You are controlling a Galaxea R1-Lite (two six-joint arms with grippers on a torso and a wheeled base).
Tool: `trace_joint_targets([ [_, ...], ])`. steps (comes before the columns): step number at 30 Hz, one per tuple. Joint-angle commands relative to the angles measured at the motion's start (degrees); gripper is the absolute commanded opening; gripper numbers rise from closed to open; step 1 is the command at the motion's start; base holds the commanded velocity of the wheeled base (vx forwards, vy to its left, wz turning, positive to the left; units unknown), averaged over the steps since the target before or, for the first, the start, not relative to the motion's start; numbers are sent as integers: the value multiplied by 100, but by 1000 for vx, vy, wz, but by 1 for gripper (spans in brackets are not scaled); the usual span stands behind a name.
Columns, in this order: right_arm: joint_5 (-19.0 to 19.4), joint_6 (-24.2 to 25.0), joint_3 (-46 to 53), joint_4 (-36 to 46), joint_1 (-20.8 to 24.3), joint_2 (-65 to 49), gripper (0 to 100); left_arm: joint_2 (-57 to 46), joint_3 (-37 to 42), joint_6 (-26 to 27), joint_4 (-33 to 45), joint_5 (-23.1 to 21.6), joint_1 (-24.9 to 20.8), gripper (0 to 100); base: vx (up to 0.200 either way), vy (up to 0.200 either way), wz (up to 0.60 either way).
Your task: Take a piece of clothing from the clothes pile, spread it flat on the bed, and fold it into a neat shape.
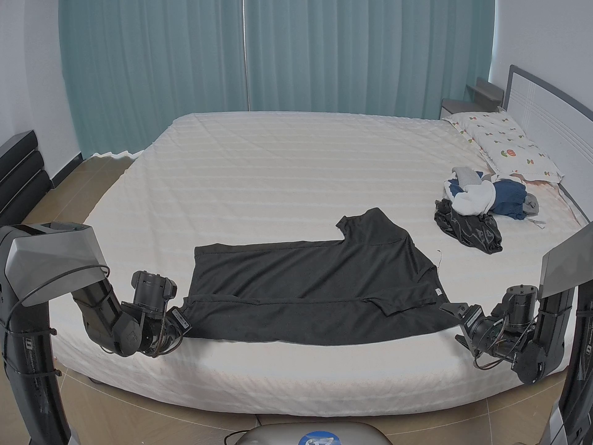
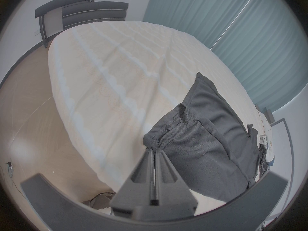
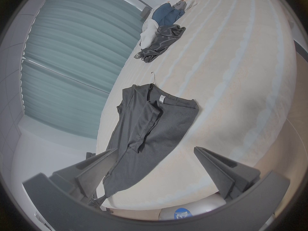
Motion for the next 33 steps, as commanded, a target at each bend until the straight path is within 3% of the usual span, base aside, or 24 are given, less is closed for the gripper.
trace_joint_targets([
  [1, -29, 9, 32, -58, 24, 24, 100, -108, 110, 7, -5, 6, 32, 0, 0, 0, 0],
  [6, -29, 0, 40, -67, 68, 33, 100, -117, 84, -2, -5, -21, 147, 0, 0, 0, 0],
  [7, -38, 9, 49, -58, 68, 33, 100, -108, 84, -2, -5, -21, 147, 100, 0, 0, 0],
  [16, -56, 18, 155, -67, 155, -11, 100, -855, 242, -204, 4, -117, 120, 100, 0, 0, 0],
  [24, -267, 27, 172, -58, 296, 51, 100, -1145, 400, -978, 74, -856, -372, 100, 0, 0, 0],
  [33, -293, 18, 164, -67, 314, 130, 100, -582, 383, -969, 13, -689, -741, 100, 0, 0, 0],
])
